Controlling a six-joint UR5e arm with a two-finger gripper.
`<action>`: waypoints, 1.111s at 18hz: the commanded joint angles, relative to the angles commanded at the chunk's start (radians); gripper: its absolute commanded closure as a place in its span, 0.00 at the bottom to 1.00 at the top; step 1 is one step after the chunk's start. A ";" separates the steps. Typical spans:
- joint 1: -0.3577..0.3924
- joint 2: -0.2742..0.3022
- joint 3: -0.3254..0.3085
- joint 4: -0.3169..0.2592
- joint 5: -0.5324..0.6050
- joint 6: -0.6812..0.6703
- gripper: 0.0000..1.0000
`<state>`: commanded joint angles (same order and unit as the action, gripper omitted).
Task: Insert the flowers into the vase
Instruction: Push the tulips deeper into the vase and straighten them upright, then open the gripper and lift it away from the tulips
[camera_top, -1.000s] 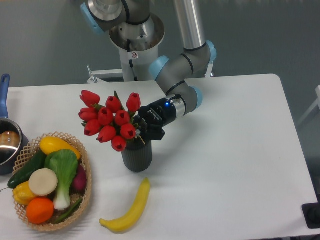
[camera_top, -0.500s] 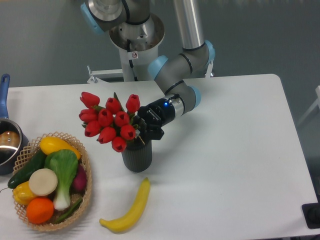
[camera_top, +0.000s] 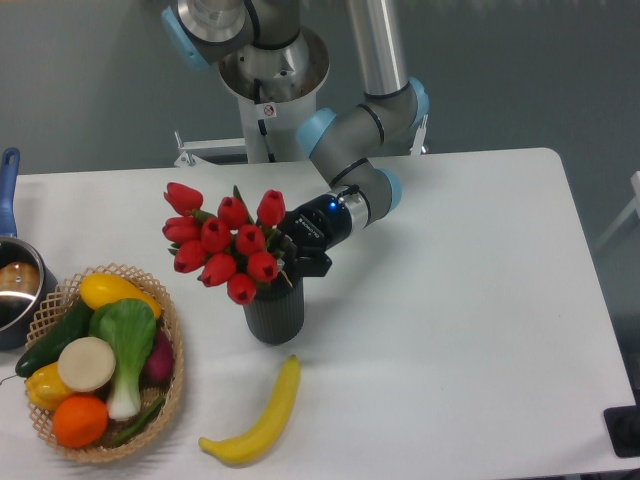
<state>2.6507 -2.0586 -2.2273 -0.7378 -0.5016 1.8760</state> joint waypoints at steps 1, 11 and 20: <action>0.000 0.000 -0.002 0.000 0.000 0.002 0.68; 0.000 0.000 -0.008 0.003 -0.005 0.020 0.60; 0.018 0.006 -0.014 0.003 -0.006 0.020 0.50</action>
<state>2.6691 -2.0525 -2.2411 -0.7348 -0.5077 1.8960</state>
